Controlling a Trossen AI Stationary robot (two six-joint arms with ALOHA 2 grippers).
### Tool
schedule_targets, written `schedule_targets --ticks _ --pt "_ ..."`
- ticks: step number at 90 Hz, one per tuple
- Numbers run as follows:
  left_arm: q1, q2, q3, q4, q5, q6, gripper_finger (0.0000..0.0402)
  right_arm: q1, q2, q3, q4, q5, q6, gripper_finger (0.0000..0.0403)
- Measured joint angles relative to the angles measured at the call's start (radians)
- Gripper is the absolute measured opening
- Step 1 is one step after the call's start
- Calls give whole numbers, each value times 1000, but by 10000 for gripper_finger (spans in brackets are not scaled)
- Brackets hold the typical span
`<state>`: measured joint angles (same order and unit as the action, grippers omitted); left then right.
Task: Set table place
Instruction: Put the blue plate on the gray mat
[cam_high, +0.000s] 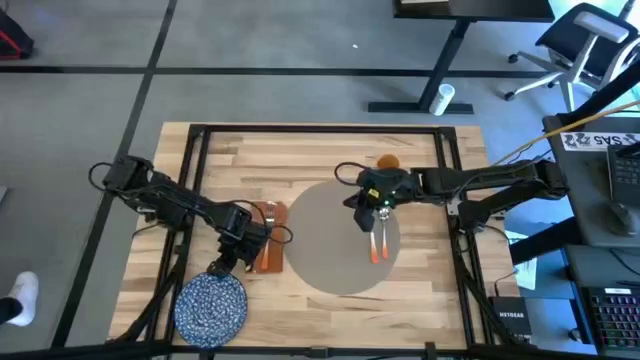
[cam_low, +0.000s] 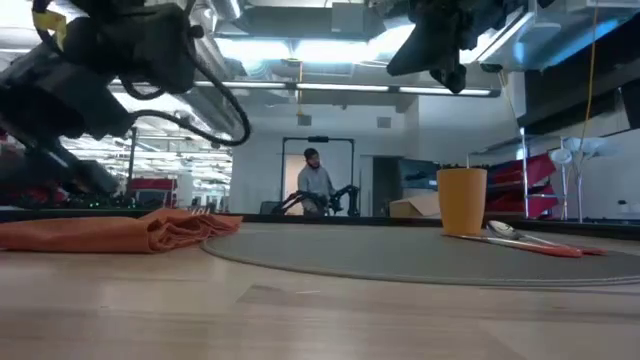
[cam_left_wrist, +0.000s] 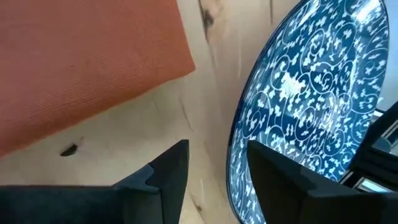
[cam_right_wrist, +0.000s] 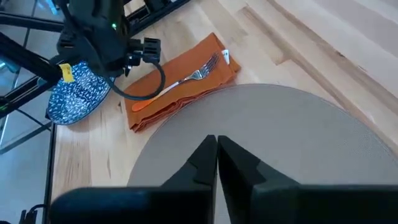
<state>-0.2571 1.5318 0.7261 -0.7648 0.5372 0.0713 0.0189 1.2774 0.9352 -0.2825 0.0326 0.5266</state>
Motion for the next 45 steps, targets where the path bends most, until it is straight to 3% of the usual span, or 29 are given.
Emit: schedule_targets --ticks 45 --pt "-101 5 0 59 3 -4 149 0 0 0 -5 4 0 1"
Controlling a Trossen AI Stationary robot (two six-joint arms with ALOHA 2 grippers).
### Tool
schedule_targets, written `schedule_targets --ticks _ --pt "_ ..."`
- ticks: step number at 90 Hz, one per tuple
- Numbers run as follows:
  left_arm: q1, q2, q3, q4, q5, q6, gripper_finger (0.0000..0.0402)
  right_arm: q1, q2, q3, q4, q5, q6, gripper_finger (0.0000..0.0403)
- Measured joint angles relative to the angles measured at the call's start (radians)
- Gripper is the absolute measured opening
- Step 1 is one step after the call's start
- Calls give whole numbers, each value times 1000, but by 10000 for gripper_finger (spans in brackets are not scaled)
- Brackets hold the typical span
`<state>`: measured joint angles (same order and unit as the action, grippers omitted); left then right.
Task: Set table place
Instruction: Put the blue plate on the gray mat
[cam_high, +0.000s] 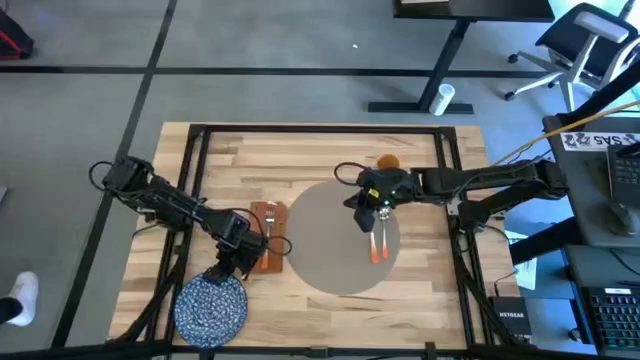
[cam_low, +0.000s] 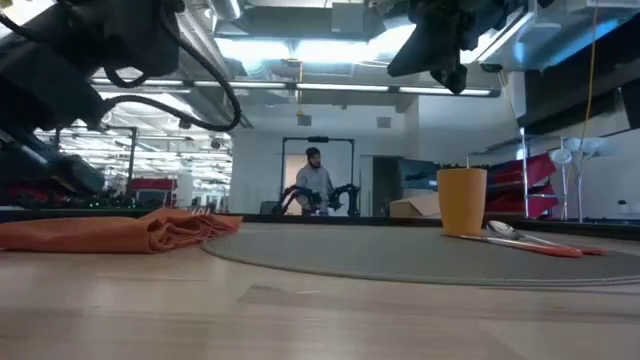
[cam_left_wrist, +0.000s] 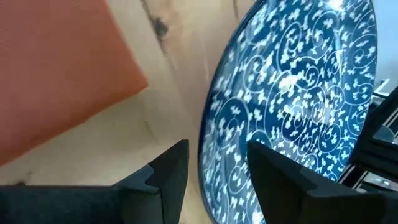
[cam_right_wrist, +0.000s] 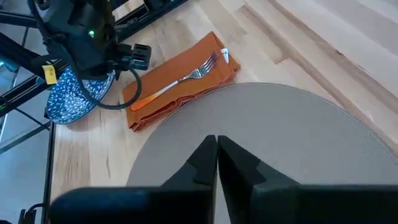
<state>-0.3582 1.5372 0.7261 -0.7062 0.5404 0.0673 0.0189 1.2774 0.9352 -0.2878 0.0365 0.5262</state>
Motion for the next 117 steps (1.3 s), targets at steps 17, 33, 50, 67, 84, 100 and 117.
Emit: schedule_targets --ticks 17,33,50,67,84,100,117 --pt "-30 59 0 1 0 0 130 0 0 0 0 5 0 1" --pt "-30 82 2 3 3 6 83 0 0 0 -2 5 0 1" --pt "-26 84 0 3 97 16 12 0 0 0 -2 5 0 1" --pt "-20 83 4 -24 211 16 3 0 0 0 -2 5 0 1" --pt "-17 40 7 -73 271 26 1 0 0 0 -3 5 0 1" --pt "15 -20 6 -108 305 21 0 0 0 0 -2 4 0 1" --pt "82 -74 7 -118 355 -3 0 0 0 0 -2 4 -4 1"
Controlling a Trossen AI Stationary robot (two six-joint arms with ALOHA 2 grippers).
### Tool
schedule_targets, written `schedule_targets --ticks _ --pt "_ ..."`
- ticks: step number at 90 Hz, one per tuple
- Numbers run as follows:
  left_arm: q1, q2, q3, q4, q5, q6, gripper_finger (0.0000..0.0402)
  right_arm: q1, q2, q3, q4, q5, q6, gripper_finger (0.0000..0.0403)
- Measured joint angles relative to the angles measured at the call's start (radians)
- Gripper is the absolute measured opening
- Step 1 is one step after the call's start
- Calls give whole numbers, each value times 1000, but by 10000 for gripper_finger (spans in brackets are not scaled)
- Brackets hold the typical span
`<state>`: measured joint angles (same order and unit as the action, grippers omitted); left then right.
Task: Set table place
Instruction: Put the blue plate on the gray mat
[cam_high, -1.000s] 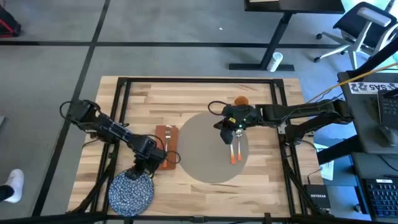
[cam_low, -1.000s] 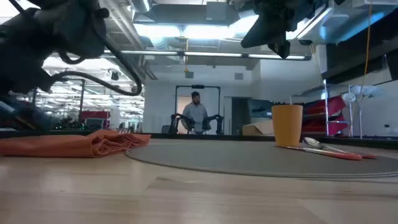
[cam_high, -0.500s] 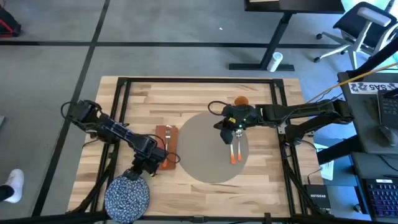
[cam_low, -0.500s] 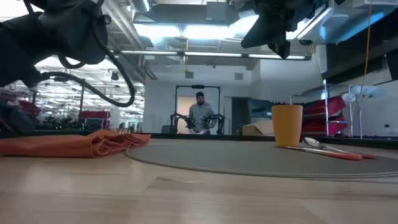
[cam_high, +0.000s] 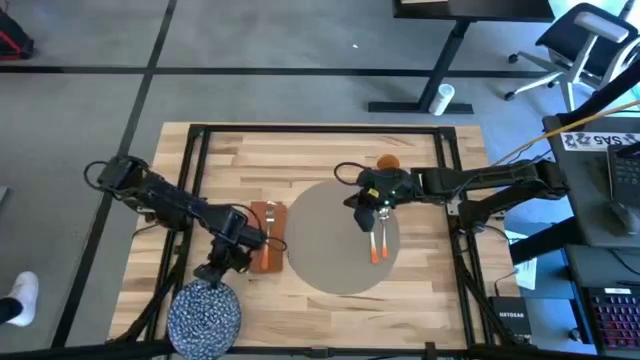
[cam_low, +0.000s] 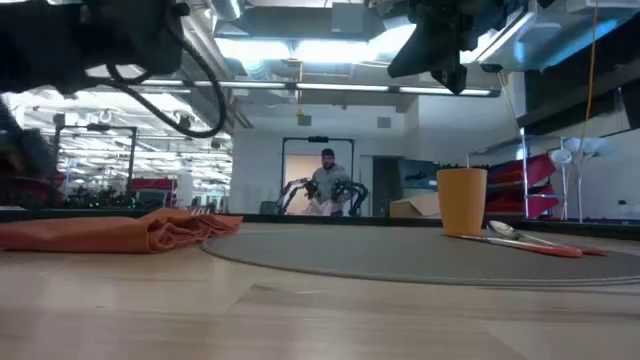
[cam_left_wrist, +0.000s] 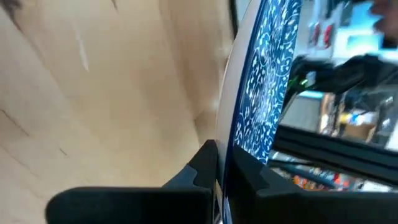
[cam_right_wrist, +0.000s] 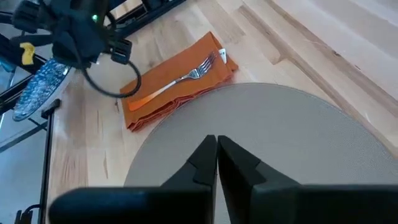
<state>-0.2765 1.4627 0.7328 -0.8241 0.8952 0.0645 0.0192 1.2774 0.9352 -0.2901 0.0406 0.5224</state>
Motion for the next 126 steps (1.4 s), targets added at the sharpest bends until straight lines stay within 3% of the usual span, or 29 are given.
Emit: schedule_targets --ticks 43,58,73,87,110,126 --pt "265 -47 0 32 21 -79 0 0 0 0 0 1 0 1" --pt "367 -47 0 169 27 -216 0 0 0 0 0 12 0 1" --pt "451 -47 0 406 25 -427 0 0 0 0 0 20 0 1" --pt "518 -47 1 597 -48 -612 0 0 0 0 0 20 0 1" --pt "593 -39 1 685 -269 -739 0 0 0 0 0 21 -1 1" --pt "606 7 1 805 -301 -826 0 0 0 0 0 21 -4 1"
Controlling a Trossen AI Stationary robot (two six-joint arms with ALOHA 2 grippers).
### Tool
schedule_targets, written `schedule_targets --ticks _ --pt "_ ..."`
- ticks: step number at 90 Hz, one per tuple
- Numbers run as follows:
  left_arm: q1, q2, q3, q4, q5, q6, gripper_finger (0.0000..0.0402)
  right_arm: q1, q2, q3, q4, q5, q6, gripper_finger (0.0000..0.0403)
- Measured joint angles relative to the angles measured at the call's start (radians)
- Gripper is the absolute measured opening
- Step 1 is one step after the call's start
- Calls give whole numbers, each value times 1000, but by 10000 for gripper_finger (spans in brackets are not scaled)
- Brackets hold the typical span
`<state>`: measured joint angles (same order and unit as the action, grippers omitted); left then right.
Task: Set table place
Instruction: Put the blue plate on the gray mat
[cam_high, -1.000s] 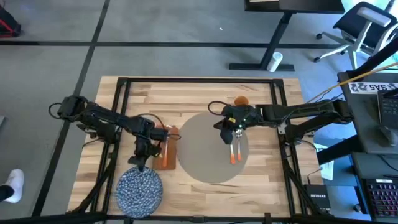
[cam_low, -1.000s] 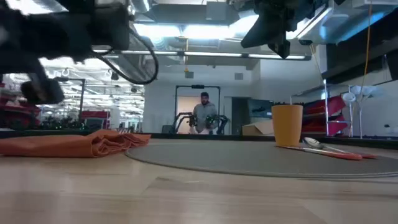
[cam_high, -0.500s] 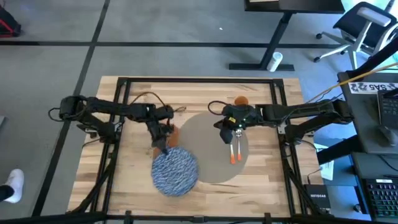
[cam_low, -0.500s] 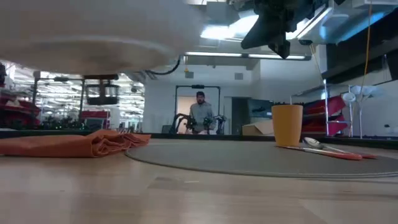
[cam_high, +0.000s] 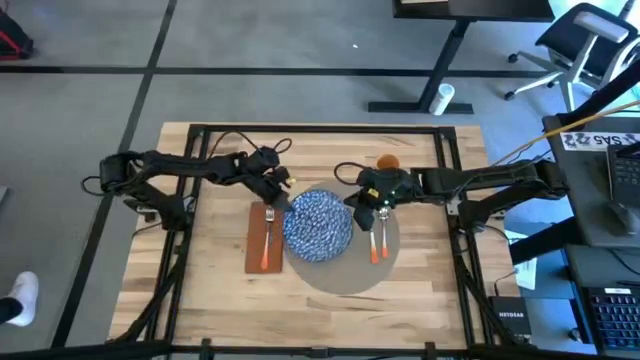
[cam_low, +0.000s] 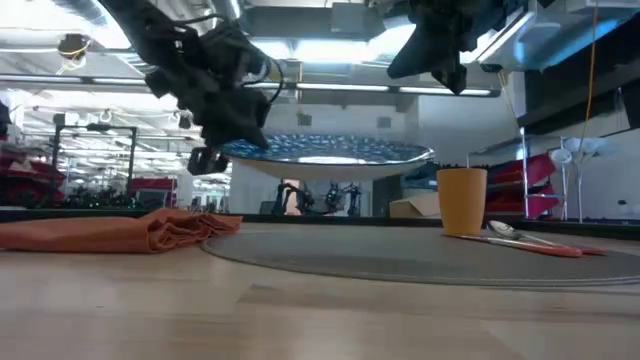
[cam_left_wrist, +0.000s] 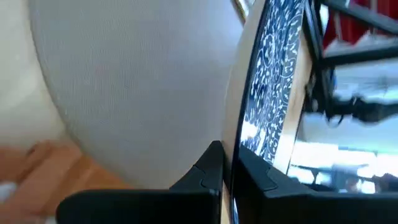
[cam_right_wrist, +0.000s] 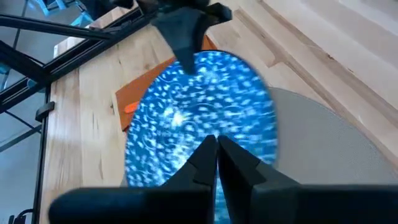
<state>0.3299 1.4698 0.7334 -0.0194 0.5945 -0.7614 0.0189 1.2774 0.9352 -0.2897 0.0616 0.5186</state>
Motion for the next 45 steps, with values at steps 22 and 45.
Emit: schedule_targets --ticks 22,45 --pt "-32 67 30 21 4 -79 0 0 0 0 1 -1 0 1" --pt "-35 121 77 23 -49 -108 0 0 0 0 0 -1 0 1"
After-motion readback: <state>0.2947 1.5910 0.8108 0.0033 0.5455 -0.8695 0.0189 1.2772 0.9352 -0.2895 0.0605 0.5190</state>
